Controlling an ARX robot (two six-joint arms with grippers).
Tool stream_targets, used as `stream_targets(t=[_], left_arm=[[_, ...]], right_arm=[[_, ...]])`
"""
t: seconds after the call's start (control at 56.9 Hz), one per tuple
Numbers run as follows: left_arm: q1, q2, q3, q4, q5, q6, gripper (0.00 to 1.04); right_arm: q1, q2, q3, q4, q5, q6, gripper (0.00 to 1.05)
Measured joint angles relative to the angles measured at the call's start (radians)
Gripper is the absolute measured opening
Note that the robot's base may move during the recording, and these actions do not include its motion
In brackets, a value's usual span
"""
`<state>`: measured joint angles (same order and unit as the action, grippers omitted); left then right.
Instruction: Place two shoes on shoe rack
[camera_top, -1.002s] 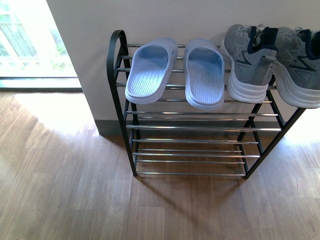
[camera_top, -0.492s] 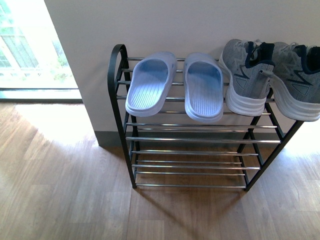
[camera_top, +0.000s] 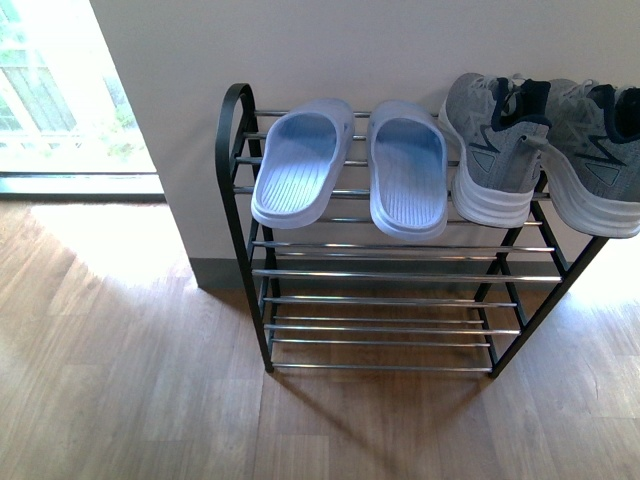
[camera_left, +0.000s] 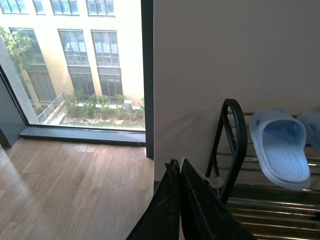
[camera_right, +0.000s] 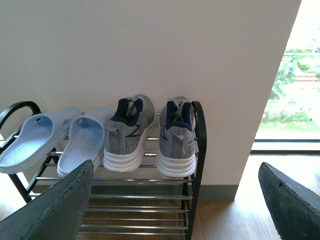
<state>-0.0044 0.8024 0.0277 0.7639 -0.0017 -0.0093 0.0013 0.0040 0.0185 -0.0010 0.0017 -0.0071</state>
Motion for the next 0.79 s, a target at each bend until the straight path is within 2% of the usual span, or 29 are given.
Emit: stream_targets(t=[0.299, 0.791], left_arm=[[0.000, -0.253, -0.014, -0.225, 0.000, 0.000, 0.01], [0.000, -0.504, -0.014, -0.465, 0.000, 0.000, 0.01]], right_arm=[[0.000, 0.000, 0.000, 0.000, 0.000, 0.000, 0.96], [0.000, 0.000, 0.000, 0.000, 0.000, 0.000, 0.96]])
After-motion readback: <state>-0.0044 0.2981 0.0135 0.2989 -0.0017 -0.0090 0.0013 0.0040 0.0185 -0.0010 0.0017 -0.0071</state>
